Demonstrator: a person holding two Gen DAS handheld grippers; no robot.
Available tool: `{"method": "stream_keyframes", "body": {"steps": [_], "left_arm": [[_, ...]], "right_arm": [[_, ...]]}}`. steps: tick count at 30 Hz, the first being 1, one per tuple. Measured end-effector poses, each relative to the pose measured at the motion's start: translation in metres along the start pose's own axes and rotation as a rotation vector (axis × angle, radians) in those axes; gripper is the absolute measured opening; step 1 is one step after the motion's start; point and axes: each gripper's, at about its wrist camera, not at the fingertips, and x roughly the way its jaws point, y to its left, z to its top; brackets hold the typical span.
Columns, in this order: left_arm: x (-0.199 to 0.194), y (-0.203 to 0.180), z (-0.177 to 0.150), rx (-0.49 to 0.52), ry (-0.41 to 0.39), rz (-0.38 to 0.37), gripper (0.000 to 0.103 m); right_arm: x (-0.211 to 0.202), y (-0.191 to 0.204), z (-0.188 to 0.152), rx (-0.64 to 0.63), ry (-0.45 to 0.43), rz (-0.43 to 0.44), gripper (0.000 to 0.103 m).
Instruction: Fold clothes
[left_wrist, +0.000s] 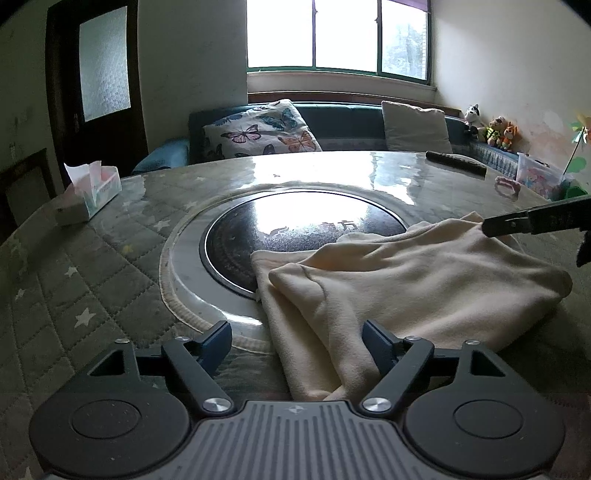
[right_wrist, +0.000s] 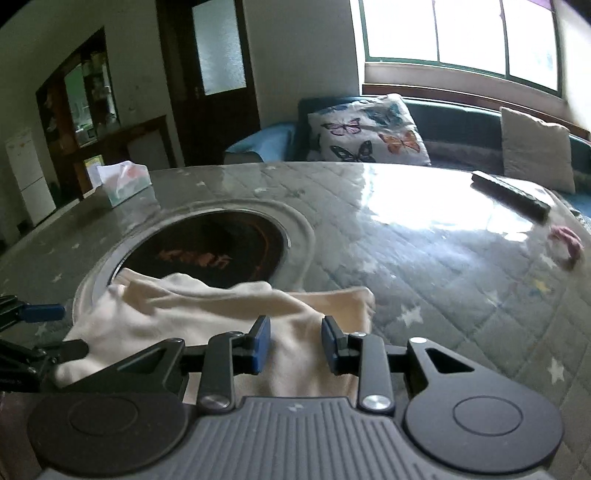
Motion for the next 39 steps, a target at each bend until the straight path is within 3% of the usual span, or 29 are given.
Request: {"method": "stream_keyframes", "body": {"steps": [6,13,24,39], "left_arm": [[0.000,0.005,0.005,-0.017,0.012,-0.004,0.086],[0.008,0.008,0.022,-0.017,0.006,0.040,0.099],[0.053,0.015,0.050,-0.010,0.060,0.066,0.103],[0.089,0.015,0.060,0.024,0.129,0.085,0.103]], "right_arm": [[0.027,0.004,0.003,-0.034,0.065,-0.018,0.028],[0.027,0.018,0.015,-0.062,0.036,-0.008,0.029],[0.056,0.032,0.019,-0.104,0.077,-0.033,0.031],[0.047,0.047,0.022,-0.168,0.055,-0.038,0.049]]}}
